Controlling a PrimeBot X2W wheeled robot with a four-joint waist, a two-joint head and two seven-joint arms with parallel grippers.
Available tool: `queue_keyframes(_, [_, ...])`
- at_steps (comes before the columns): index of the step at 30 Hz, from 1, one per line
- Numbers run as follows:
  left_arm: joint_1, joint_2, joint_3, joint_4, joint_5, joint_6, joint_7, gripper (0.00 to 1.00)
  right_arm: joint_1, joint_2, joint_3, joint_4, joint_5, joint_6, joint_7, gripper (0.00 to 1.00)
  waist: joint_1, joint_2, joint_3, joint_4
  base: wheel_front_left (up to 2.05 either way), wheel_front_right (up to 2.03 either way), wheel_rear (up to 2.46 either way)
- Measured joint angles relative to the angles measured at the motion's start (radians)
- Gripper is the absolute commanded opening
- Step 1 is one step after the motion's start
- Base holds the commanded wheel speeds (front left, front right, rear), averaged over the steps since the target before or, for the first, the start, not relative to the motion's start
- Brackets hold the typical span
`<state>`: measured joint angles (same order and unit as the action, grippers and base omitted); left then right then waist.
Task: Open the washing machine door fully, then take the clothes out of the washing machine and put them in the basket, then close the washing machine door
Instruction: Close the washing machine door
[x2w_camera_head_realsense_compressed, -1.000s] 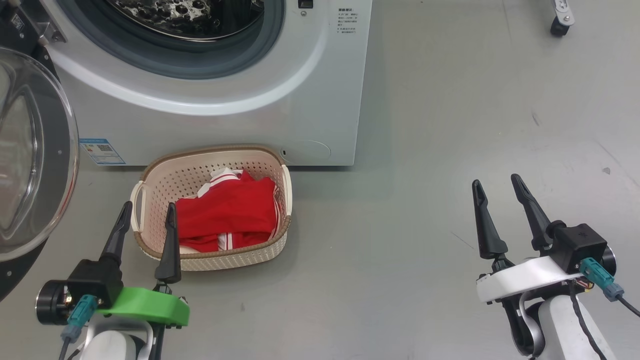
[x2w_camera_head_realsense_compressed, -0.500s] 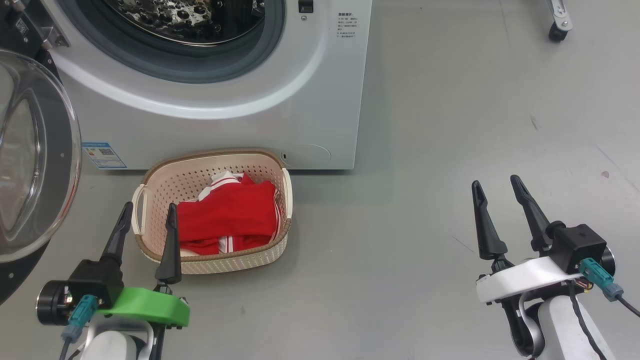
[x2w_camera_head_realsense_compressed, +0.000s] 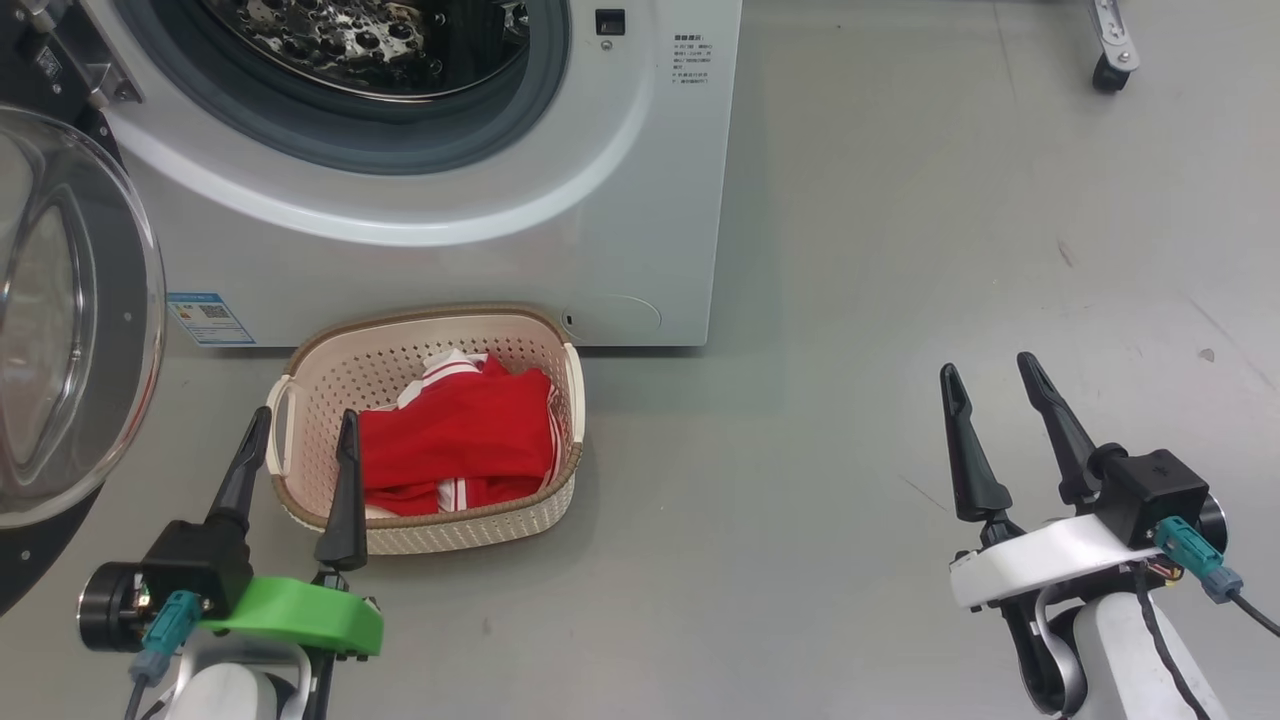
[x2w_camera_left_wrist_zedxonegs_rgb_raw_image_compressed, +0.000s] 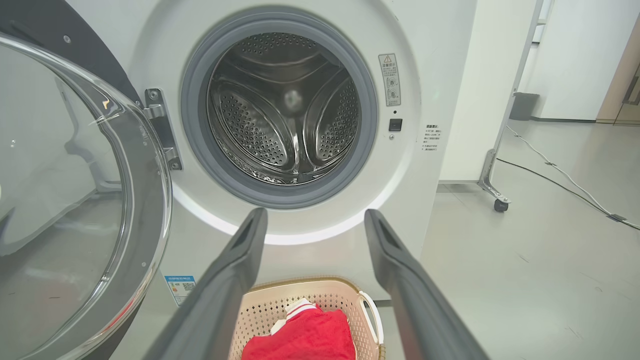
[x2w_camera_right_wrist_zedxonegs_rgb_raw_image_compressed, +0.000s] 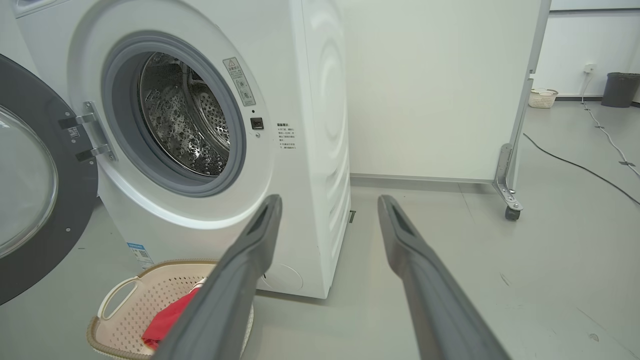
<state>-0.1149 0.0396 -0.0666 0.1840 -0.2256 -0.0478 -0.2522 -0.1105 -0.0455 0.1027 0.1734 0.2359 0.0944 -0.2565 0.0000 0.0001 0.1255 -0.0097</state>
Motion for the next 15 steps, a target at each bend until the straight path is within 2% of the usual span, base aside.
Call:
queue_keyframes(7, [0.000, 0.000, -0.023, 0.003, 0.000, 0.000, 0.000, 1.00, 0.003, 0.000, -0.004, 0.000, -0.001, 0.000, 0.000, 1.00, 0.0000, 0.0000, 0.000, 0.014, 0.00, 0.00, 0.00])
queue_keyframes(15, [0.000, 0.000, -0.040, 0.004, 0.000, 0.000, 0.000, 1.00, 0.007, 0.000, -0.007, -0.005, -0.002, 0.000, 0.000, 1.00, 0.0000, 0.0000, 0.013, 0.061, 0.00, 0.00, 0.00])
